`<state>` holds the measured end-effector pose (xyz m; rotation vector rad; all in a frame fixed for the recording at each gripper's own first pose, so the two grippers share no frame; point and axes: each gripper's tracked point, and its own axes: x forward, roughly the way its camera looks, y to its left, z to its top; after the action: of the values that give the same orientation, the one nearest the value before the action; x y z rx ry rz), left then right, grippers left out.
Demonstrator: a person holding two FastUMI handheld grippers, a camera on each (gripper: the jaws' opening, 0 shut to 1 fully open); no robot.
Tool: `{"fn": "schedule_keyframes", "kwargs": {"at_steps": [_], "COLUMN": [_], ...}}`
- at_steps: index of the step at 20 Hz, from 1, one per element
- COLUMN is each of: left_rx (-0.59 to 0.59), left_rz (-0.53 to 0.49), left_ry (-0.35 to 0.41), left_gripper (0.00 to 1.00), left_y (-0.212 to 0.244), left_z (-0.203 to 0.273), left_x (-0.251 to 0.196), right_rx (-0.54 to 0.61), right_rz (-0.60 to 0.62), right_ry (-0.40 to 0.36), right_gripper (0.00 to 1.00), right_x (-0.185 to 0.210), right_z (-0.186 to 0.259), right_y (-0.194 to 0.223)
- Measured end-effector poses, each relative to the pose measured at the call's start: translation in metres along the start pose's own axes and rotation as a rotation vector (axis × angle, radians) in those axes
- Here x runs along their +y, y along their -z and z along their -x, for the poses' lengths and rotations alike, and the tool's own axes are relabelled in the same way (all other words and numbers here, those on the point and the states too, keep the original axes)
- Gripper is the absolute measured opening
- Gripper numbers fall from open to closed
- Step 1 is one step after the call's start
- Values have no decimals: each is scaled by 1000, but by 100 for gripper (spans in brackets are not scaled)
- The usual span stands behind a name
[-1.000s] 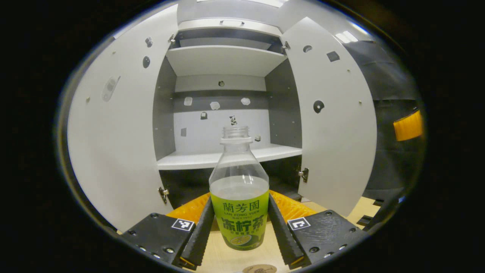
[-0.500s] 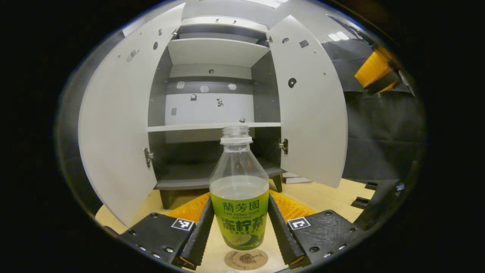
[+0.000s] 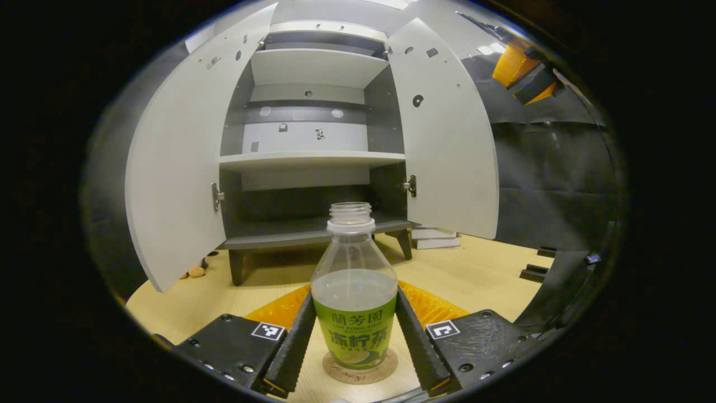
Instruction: Grasp the bottle in the cabinet with the left hand and place it on the coaster, then close the right door with the right hand and the left door with the left hand.
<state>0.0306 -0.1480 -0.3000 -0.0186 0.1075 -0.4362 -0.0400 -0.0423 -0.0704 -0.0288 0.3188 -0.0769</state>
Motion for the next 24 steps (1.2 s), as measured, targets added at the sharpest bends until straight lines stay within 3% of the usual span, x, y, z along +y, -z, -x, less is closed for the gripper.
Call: {"fn": "schedule_keyframes", "kwargs": {"at_steps": [8, 11, 18, 24], "left_rx": [9, -6, -54, -127], "left_rz": [9, -4, -1, -84], "left_ry": [13, 24, 4, -14], "left_gripper": [78, 98, 98, 98], "left_y": [2, -9, -52, -128], "left_z": [2, 3, 1, 10], "left_x": [-1, -4, 4, 14], "right_rx": [8, 14, -15, -46], "right_rz": [4, 2, -7, -5], "right_ry": [-10, -17, -31, -26], "right_gripper": [98, 99, 98, 99], "right_x": [4, 6, 13, 15], "right_z": [-2, -4, -2, -1], "right_y": [2, 3, -2, -4]}}
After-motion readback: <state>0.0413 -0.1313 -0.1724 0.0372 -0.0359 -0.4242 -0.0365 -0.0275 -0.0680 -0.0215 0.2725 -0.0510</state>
